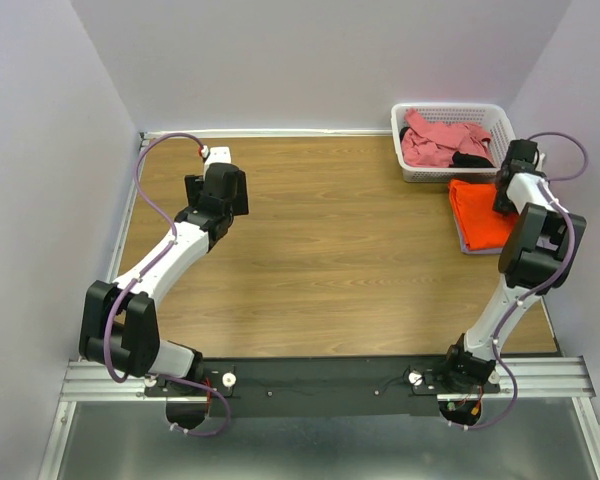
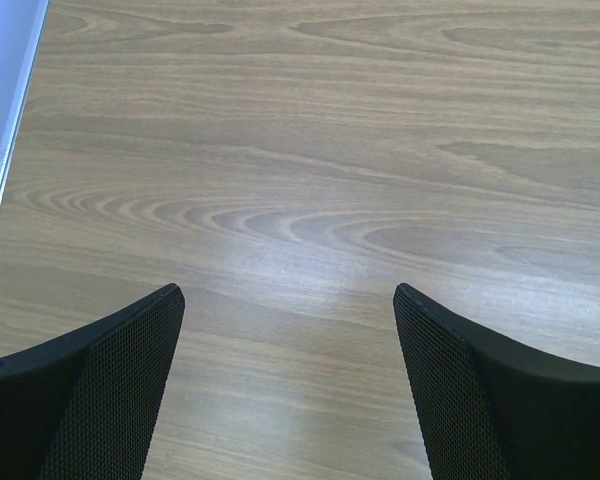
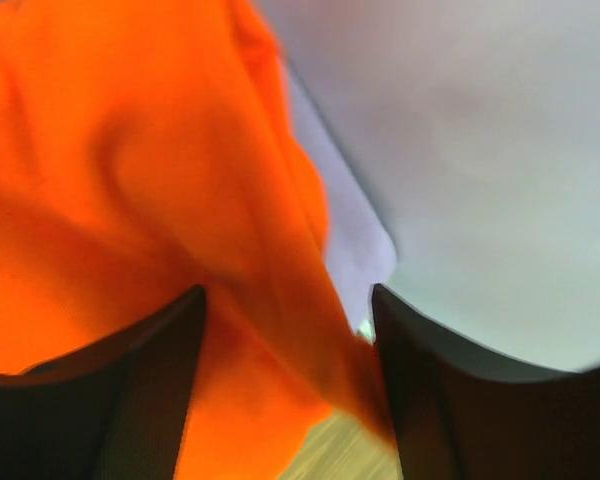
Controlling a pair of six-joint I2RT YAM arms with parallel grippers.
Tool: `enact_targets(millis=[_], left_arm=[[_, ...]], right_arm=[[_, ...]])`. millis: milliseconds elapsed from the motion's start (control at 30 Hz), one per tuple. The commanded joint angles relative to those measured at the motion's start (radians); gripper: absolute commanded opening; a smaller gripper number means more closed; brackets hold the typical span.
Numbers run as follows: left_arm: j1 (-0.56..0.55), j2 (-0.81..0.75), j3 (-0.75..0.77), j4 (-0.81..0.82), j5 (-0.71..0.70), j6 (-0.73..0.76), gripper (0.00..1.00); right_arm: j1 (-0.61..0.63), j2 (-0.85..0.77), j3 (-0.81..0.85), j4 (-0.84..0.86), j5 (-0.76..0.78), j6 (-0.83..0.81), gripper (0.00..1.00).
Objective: Fold and stack the t-shirts
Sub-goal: Neatly place the folded tshirt to the corner, then reset both grippers
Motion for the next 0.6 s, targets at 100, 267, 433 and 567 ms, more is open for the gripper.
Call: enact_targets(millis=[100, 267, 433, 567], left_arm=[[0.002, 0.000, -0.009, 0.027, 0.045, -0.007, 0.93], [0.002, -0.016, -0.009, 0.027, 0.059, -0.013, 0.93], [0.002, -0.019, -0.003, 0.021, 0.099, -0.028, 0.93], [0.002, -0.014, 0.010, 0.013, 0.133, -0.036, 0.93]], right_arm=[[-0.008, -0.176, -0.016, 0.023, 0.138, 0.106, 0.85], [-0.010, -0.285, -0.083, 0.003, 0.149, 0.161, 0.98], [-0.008, -0.442, -0.175, -0.021, -0.010, 0.262, 0.98], [-0.008, -0.642, -0.232, -0.055, -0.133, 0.328, 1.00]])
